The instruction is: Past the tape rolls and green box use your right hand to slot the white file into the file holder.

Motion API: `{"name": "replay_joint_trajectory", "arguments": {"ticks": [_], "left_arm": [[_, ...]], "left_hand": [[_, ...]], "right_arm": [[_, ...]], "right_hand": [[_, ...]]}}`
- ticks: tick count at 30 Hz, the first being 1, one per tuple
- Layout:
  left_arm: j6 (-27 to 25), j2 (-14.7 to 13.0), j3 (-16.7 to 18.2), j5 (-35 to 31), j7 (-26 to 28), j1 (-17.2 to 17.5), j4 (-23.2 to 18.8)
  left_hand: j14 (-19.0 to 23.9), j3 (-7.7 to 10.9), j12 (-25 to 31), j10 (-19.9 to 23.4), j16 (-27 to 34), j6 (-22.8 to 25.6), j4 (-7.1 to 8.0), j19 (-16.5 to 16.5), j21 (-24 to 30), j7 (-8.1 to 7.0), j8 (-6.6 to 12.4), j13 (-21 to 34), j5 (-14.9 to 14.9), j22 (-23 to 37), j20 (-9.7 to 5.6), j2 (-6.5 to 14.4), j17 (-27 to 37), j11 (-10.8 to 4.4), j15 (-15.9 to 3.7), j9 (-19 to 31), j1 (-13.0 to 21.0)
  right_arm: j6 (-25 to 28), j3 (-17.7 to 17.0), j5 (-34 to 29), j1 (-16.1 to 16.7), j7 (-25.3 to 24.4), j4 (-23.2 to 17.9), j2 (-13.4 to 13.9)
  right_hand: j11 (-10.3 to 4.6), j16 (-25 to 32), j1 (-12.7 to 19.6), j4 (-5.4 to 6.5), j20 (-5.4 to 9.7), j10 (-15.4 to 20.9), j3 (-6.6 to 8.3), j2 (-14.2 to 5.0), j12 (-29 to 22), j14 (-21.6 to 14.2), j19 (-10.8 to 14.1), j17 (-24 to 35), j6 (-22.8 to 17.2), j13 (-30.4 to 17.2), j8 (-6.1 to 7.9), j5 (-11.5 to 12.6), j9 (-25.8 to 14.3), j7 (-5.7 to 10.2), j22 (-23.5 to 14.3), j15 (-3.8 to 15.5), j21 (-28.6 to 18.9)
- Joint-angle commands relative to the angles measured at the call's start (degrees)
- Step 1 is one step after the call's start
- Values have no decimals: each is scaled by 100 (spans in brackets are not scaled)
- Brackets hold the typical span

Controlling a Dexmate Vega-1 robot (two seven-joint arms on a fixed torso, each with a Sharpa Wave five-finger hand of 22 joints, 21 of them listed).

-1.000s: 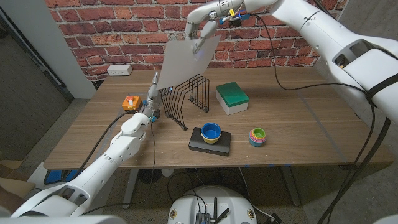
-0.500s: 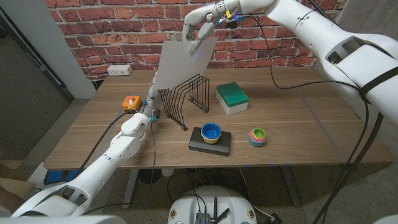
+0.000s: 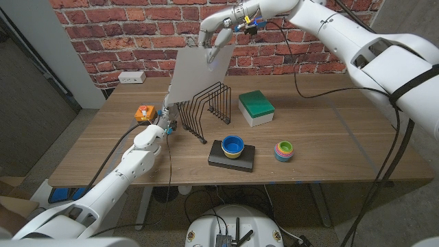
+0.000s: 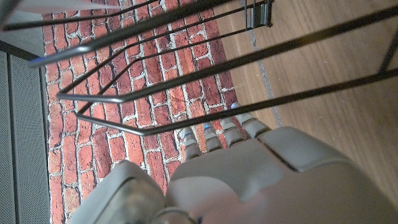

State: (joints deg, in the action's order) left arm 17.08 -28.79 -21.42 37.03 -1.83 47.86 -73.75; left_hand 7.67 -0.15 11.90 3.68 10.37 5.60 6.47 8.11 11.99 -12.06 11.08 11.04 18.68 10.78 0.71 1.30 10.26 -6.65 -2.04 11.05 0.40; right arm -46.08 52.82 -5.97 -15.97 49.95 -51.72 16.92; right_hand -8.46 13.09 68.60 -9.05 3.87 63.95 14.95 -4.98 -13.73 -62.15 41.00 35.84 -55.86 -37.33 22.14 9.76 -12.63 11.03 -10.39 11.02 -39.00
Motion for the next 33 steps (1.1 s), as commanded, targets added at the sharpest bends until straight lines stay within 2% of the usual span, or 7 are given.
{"name": "replay_joint_trajectory", "arguments": {"ticks": [1, 6, 13, 25, 33], "left_arm": [[-1, 0, 0, -1, 1, 0, -2], [-2, 1, -1, -2, 3, 2, -4], [-1, 2, -2, -2, 3, 1, -2], [1, 3, -2, -3, 3, 1, 0], [1, 3, -2, -3, 2, 1, 0]], "left_hand": [[29, 1, 36, -14, 34, -11, 29, 44, 40, -51, 34, 31, 36, 28, 9, 41, 14, -41, -30, 28, -4], [29, 1, 37, -12, 34, -12, 29, 46, 40, -51, 34, 31, 36, 28, 11, 41, 13, -42, -28, 28, -4], [29, 1, 39, -9, 34, -16, 29, 43, 39, -51, 32, 31, 36, 28, 9, 41, 13, -38, -31, 28, -4], [31, 1, 40, -5, 35, -15, 30, 44, 40, -51, 33, 31, 36, 28, 6, 42, 13, -33, -26, 28, -4], [33, 1, 40, -4, 36, -15, 30, 44, 40, -51, 33, 31, 36, 28, 5, 42, 13, -42, -31, 28, -4]], "right_arm": [[-252, 117, -117, -81, -175, 370, -208], [-297, 178, -245, -119, -294, 462, -266], [-79, 227, -762, -31, -610, -136, -66], [-302, 346, -786, -140, -664, 272, -255], [-251, 429, -1088, -116, -938, 230, -281]], "right_hand": [[-338, -3, -22, -2, 726, 384, 63, -33, -30, 17, -32, 8, -48, -35, -1, 40, -34, -10, -19, 277, -48], [-340, 1, -22, -6, 724, 386, 67, -27, -23, 16, -33, 12, -44, -27, -7, 40, -35, -13, -18, 275, -66], [-340, 2, -26, -7, 724, 383, 75, -26, -18, 20, -44, 19, -47, -26, -11, 41, -36, -17, -17, 274, -83], [-340, -5, -52, -3, 724, 392, 93, -31, -20, 30, -66, 13, -61, -29, -17, 42, -37, -19, -13, 273, -117], [-339, 0, -63, -6, 723, 391, 100, -24, -20, 28, -71, 21, -69, -31, -18, 42, -37, -12, -12, 274, -135]]}}
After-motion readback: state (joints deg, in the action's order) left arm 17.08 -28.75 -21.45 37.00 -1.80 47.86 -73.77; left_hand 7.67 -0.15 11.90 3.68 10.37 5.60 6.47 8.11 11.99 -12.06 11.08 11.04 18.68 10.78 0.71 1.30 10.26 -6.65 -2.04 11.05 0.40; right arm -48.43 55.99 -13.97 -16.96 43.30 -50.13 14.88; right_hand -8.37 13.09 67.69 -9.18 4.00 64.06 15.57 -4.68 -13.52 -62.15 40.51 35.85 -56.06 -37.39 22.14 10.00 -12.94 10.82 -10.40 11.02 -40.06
